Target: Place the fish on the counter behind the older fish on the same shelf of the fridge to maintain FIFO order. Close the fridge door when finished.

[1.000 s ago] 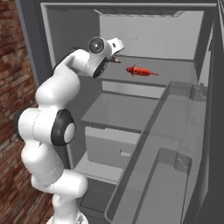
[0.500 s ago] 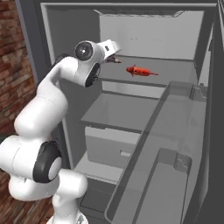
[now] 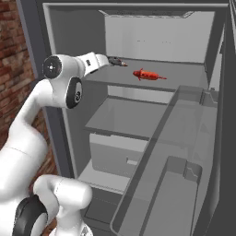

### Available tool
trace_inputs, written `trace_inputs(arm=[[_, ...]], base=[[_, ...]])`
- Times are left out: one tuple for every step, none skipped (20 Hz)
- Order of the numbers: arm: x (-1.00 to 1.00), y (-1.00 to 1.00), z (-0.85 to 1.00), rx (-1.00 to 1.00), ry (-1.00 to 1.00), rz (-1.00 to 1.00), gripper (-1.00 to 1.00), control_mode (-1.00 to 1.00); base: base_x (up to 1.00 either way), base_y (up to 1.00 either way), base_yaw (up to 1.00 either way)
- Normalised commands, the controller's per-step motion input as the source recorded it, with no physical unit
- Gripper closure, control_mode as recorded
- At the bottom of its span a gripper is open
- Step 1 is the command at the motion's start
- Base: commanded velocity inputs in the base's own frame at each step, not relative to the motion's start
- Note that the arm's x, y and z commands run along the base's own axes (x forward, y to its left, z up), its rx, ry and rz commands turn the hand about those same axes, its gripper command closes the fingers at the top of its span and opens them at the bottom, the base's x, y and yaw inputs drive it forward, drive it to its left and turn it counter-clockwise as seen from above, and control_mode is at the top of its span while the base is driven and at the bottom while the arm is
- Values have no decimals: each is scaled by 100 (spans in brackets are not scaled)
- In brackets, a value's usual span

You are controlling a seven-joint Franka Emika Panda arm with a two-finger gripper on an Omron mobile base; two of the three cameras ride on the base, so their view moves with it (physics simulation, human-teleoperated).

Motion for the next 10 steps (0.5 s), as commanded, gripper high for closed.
trace_inputs(arm=[[-100, 6, 0, 5, 0, -4, -100, -100], [-100, 1, 0, 7, 0, -4, -100, -100], [-100, 0, 0, 7, 0, -4, -100, -100], [-100, 3, 0, 7, 0, -4, -100, -100], [-100, 6, 0, 7, 0, -4, -100, -100], [-100, 6, 0, 8, 0, -4, -100, -100], [-100, 11, 0, 7, 0, -4, -100, -100], [-100, 20, 0, 3, 0, -3, -100, -100], [-100, 32, -3, 0, 2, -3, -100, -100], [-100, 36, -11, 0, 4, -1, -100, -100]], base=[[0, 0, 0], [0, 0, 0], [0, 0, 0], [0, 0, 0], [0, 0, 0], [0, 0, 0], [0, 0, 0], [0, 0, 0], [0, 0, 0], [0, 0, 0]])
